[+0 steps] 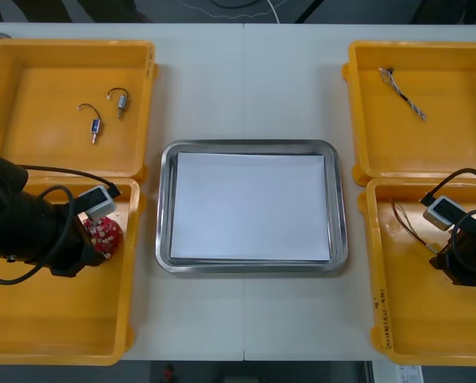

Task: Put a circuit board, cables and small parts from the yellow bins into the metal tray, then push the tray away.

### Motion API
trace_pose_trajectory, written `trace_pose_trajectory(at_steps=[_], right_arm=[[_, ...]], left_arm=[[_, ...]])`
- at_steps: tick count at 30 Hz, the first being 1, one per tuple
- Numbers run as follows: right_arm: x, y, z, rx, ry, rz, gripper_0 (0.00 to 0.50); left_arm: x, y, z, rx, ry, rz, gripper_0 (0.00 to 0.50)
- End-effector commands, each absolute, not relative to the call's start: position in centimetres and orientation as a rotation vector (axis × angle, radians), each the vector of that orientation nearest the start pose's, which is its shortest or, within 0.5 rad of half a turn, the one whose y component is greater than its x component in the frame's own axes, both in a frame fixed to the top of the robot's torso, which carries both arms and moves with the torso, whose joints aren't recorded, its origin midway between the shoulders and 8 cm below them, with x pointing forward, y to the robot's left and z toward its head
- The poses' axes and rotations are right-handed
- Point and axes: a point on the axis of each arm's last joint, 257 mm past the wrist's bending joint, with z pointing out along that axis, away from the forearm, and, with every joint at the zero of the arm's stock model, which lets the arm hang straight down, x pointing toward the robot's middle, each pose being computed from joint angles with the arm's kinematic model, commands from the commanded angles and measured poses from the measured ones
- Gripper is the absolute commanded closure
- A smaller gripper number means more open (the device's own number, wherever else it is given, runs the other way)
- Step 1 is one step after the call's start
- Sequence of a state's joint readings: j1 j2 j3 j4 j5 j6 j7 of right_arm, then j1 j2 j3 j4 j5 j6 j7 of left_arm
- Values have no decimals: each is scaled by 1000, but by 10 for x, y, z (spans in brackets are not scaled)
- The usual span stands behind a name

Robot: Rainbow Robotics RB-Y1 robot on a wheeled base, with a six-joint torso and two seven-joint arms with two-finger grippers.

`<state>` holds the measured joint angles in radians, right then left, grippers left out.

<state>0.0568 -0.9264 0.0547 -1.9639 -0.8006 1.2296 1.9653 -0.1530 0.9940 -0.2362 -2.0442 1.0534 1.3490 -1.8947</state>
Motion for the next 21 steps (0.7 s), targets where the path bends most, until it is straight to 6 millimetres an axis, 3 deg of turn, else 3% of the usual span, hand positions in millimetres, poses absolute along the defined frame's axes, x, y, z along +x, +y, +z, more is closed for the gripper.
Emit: trace_pose_trajectory(at_steps=[1,21], right_arm=[[392,-386,-299,-1030,2459,-275,0],[394,-386,-321,-1012,2470,-246,0]], left_arm=[[366,271,-275,1326,2405,-38,0],[371,263,-288,1325,2410,-38,0]])
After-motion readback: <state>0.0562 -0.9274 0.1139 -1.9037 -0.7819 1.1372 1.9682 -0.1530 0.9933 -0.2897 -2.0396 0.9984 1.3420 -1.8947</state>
